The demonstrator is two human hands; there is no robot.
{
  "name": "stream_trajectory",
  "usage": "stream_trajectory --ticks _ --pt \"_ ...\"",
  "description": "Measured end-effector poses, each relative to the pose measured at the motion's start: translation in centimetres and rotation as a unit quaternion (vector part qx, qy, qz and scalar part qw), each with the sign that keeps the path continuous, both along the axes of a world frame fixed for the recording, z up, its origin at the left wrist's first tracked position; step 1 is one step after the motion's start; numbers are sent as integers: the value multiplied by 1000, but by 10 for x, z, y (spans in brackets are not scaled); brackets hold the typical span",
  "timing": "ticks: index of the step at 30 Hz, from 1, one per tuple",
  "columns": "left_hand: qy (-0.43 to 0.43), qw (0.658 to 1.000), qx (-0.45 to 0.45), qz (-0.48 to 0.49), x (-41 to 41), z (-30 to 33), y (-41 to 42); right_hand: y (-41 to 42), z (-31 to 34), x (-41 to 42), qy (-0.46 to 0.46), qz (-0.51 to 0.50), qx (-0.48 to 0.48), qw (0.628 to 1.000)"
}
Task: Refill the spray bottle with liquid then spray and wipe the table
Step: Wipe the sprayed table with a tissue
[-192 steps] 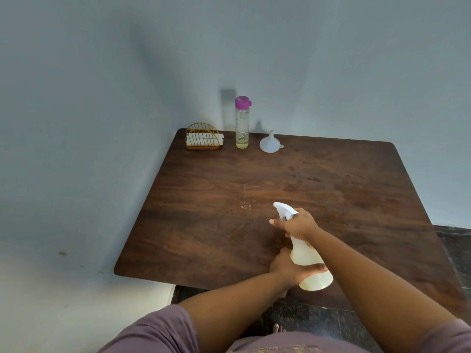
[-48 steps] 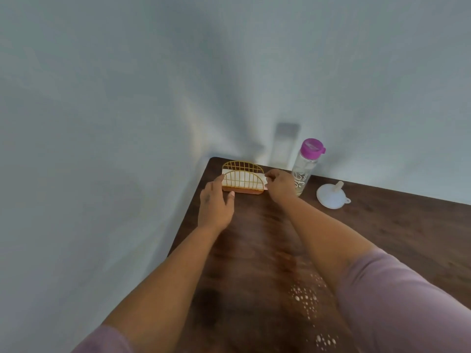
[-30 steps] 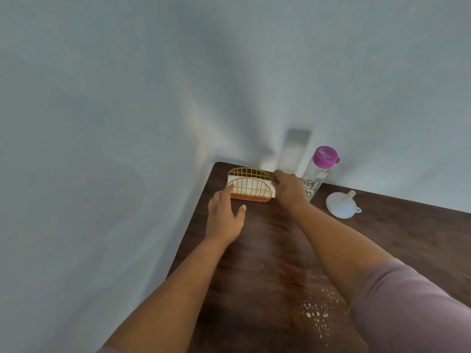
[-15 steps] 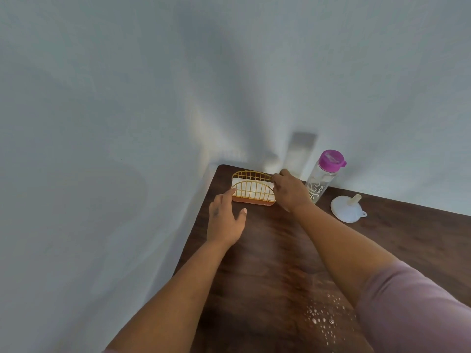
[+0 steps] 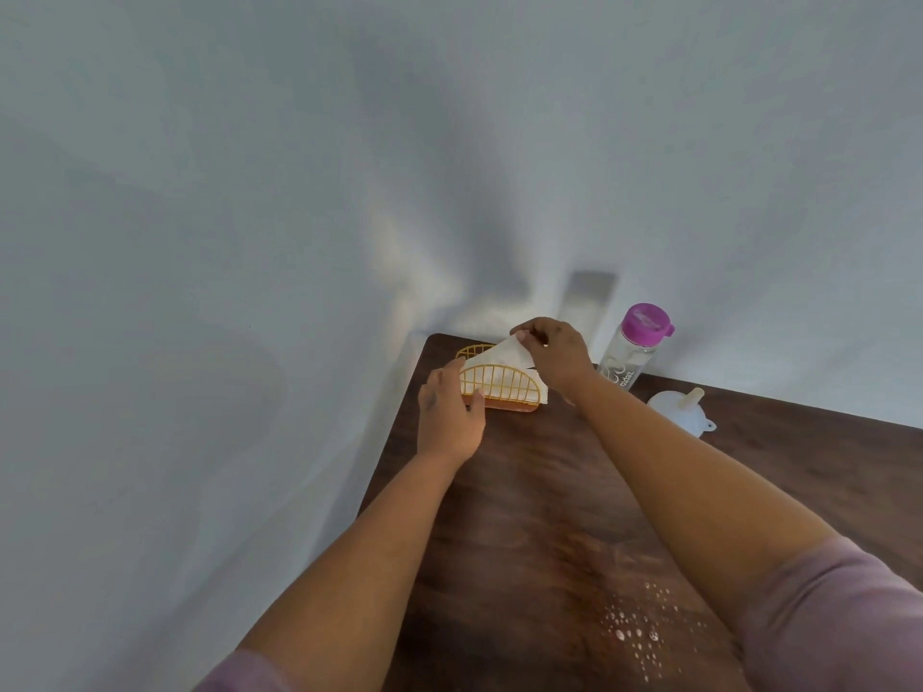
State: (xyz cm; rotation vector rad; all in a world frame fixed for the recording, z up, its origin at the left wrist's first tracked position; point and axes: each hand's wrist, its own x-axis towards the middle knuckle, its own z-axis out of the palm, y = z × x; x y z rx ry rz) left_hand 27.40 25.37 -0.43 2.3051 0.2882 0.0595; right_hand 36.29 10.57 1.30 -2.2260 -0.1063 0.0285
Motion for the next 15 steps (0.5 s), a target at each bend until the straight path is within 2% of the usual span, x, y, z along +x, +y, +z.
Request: stream_trajectory --ticks 2,5,9,15 --pt "-3 1000 3 2 7 5 0 0 4 0 -19 5 -18 1000" --pt "-1 1000 0 -3 18 11 2 2 14 -4 -29 5 4 1000" --pt "1 998 30 -62 33 15 3 2 19 -6 -49 -17 7 999" --pt "19 988 76 -130 58 33 -5 3 30 -10 -2 -45 89 995"
